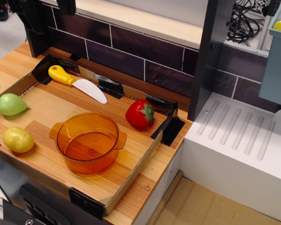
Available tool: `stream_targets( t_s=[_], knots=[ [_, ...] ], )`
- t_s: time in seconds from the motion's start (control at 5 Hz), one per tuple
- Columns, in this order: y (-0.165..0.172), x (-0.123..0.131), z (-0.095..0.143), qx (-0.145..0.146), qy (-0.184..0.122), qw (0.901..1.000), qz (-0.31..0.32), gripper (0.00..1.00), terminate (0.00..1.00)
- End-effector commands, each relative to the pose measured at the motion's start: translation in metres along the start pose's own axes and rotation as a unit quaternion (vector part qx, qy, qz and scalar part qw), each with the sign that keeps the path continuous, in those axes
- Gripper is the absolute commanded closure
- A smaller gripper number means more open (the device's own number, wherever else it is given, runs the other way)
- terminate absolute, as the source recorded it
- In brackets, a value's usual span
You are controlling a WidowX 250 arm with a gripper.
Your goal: Put potato in pot
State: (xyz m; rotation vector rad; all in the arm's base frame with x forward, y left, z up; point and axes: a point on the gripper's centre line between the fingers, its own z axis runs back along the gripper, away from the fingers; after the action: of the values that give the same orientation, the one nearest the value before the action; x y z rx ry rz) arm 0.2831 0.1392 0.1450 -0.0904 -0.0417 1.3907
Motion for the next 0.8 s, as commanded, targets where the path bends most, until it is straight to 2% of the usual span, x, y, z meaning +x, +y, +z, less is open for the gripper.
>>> stream_targets(
  t_s=[0.0, 0.2, 0.4, 0.6],
  knots=[
    [0.0, 0.0, 0.0, 0.0, 0.0, 1.0, 0.0, 0.0, 0.0],
    [0.016, -0.002, -0.012, 0.019, 0.021, 0.9996, 0.002, 0.0, 0.0],
    [0.036, -0.01, -0.029, 0.033, 0.017, 0.9993, -0.002, 0.0, 0.0],
    [0.05, -0.009, -0.041, 0.032, 0.017, 0.9993, 0.008, 0.0, 0.0]
  ],
)
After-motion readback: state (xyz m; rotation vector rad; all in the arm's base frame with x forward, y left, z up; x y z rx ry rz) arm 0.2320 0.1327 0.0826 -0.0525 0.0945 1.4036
